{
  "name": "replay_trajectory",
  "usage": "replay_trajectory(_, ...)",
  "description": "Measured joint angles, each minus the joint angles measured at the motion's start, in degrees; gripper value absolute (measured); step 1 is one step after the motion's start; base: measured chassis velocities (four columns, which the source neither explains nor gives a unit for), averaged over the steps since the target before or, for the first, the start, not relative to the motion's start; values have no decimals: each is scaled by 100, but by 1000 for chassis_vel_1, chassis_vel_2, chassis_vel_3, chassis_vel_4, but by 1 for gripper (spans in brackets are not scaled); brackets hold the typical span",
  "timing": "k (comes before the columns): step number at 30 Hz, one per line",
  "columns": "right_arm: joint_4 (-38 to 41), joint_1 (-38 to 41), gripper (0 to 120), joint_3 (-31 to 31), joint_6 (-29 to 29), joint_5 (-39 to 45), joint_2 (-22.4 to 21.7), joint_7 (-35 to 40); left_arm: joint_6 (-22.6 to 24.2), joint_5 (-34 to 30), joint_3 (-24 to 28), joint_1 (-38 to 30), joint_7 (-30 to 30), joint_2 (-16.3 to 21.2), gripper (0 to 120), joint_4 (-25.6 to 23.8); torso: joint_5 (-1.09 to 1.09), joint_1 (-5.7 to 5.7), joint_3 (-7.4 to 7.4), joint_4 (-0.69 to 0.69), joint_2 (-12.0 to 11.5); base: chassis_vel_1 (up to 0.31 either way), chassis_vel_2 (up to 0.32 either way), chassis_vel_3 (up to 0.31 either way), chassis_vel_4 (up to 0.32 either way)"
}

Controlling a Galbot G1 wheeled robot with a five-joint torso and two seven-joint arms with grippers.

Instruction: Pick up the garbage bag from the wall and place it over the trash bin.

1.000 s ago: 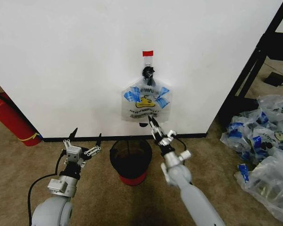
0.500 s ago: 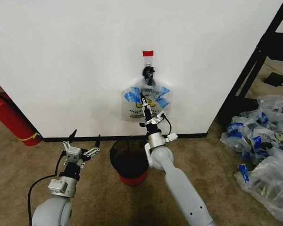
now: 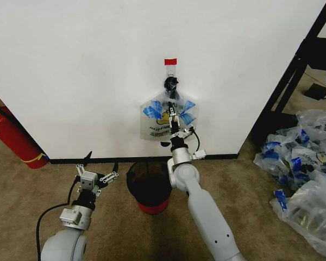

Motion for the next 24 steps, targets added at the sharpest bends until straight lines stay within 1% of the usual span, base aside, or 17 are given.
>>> replay_trajectory(1,0,0,92,0,0,0,0,0,0,0,0,0,0,0,100,0,0,0,0,0,0,0,0,0,0)
replay_trajectory(2,-9,2,88,1,2,-11,0,3,-4,-6,-8,3,-2,5,100,4,0,0,0,0,0,0,0,0,0)
replay_trajectory(4,-37,0,79,18,5,-40,-1,4,-25,-18,-25,7,-14,13,100,24,0,0,0,0,0,0,0,0,0)
replay_trajectory(5,-42,0,77,19,6,-42,-1,4,-29,-19,-26,7,-16,13,100,26,0,0,0,0,0,0,0,0,0)
replay_trajectory(6,-70,-5,70,30,6,-59,-3,5,-42,-20,-26,8,-19,9,100,35,0,0,0,0,0,0,0,0,0)
replay_trajectory(9,-86,-15,63,39,8,-87,-4,5,-48,-20,-12,9,-20,-1,100,40,0,0,0,0,0,0,0,0,0)
replay_trajectory(10,-88,-30,57,47,11,-116,-5,6,-49,-18,0,8,-20,-9,100,42,0,0,0,0,0,0,0,0,0)
replay_trajectory(11,-89,-39,55,49,13,-134,-5,6,-50,-17,5,7,-20,-12,100,42,0,0,0,0,0,0,0,0,0)
replay_trajectory(14,-89,-76,41,53,21,-224,-7,13,-52,-9,25,4,-19,-23,100,43,0,0,0,0,0,0,0,0,0)
replay_trajectory(15,-89,-76,41,53,21,-224,-7,13,-52,-9,25,4,-19,-23,100,43,0,0,0,0,0,0,0,0,0)
replay_trajectory(17,-89,-90,34,57,24,-273,-8,16,-52,-8,26,8,-18,-23,100,38,0,0,0,0,0,0,0,0,0)
replay_trajectory(22,-123,-134,15,59,33,-465,-10,10,-68,-7,13,37,-18,-22,100,6,0,0,0,0,0,0,0,0,0)
replay_trajectory(24,-123,-134,15,59,33,-465,-10,10,-68,-7,13,37,-18,-22,100,6,0,0,0,0,0,0,0,0,0)
